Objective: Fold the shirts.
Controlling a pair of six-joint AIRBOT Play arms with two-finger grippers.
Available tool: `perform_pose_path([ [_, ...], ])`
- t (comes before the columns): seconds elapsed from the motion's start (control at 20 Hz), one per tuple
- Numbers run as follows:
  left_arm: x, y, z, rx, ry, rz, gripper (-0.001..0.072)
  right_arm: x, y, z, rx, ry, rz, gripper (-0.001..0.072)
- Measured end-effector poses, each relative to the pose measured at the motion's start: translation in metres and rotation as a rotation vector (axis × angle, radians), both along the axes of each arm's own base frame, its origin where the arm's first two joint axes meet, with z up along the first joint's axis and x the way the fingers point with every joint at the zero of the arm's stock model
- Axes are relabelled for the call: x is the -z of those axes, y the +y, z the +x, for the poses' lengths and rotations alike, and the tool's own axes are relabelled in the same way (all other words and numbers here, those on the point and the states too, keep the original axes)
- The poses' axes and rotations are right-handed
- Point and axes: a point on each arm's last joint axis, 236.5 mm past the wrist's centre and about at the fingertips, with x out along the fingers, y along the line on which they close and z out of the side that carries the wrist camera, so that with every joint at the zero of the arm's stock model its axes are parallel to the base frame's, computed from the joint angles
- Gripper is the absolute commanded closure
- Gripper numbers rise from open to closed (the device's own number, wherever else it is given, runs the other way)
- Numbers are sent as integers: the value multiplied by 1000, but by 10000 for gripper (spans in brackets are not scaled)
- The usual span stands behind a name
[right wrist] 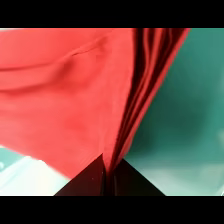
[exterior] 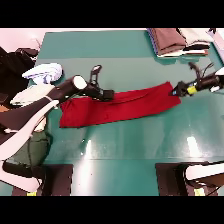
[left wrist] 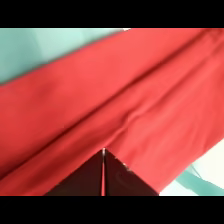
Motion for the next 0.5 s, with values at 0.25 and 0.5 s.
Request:
perform_pose_path([
  [0.25,27,-38,-8,56,31,9,684,-107,55,4,-103,-217,-40,699],
  [0.5,40,-49,-8,62,44,9,683,-172,121,-14,-216,-361,-33,699],
])
